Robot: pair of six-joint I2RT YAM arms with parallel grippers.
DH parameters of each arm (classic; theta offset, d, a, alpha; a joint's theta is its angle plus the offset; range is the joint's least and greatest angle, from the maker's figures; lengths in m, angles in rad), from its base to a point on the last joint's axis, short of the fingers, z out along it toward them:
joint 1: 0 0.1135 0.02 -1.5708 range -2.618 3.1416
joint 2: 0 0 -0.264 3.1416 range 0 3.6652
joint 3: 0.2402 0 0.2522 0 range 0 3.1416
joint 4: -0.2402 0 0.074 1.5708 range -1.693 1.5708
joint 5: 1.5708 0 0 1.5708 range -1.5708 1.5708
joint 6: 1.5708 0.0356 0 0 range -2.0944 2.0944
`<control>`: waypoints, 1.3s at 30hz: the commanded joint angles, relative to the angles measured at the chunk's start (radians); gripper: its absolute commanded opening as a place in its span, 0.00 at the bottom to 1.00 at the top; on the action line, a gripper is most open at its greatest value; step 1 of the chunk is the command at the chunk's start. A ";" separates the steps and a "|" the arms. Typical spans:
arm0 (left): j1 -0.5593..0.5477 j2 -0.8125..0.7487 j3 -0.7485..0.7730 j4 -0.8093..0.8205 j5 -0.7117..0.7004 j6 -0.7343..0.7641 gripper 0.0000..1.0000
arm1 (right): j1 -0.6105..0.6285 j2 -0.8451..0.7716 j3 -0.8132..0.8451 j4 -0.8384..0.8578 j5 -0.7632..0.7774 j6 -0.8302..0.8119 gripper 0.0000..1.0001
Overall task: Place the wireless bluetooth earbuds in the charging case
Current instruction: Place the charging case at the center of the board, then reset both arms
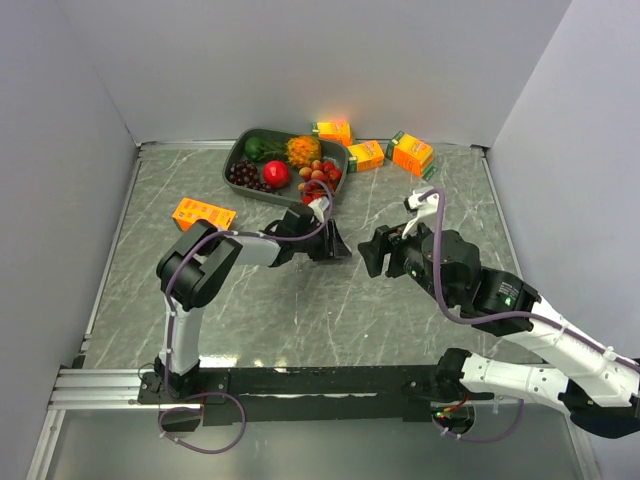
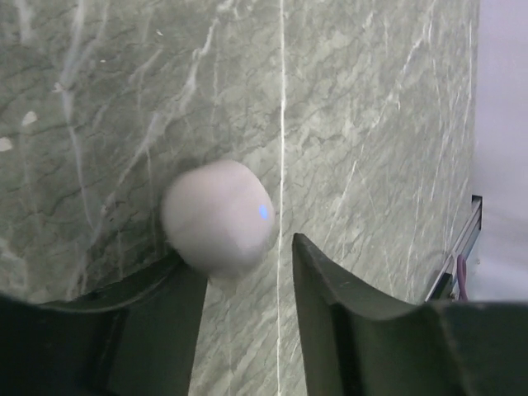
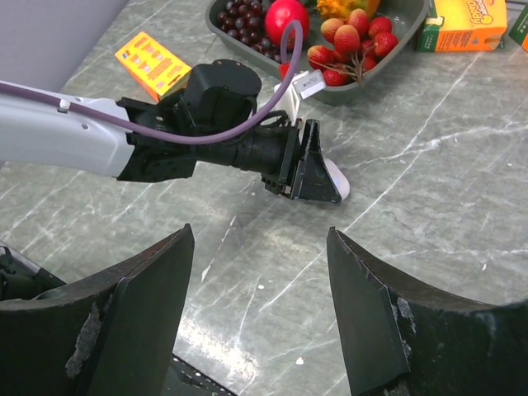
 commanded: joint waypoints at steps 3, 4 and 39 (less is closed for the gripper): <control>0.007 -0.018 -0.037 -0.081 -0.001 0.041 0.65 | -0.008 -0.029 -0.014 0.020 0.008 -0.004 0.73; 0.008 -0.028 -0.049 -0.081 -0.002 0.042 0.65 | -0.006 -0.031 -0.017 0.023 0.008 -0.005 0.73; 0.008 -1.177 -0.296 -0.939 -0.823 -0.175 0.96 | -0.014 -0.055 -0.241 0.140 0.007 0.031 0.76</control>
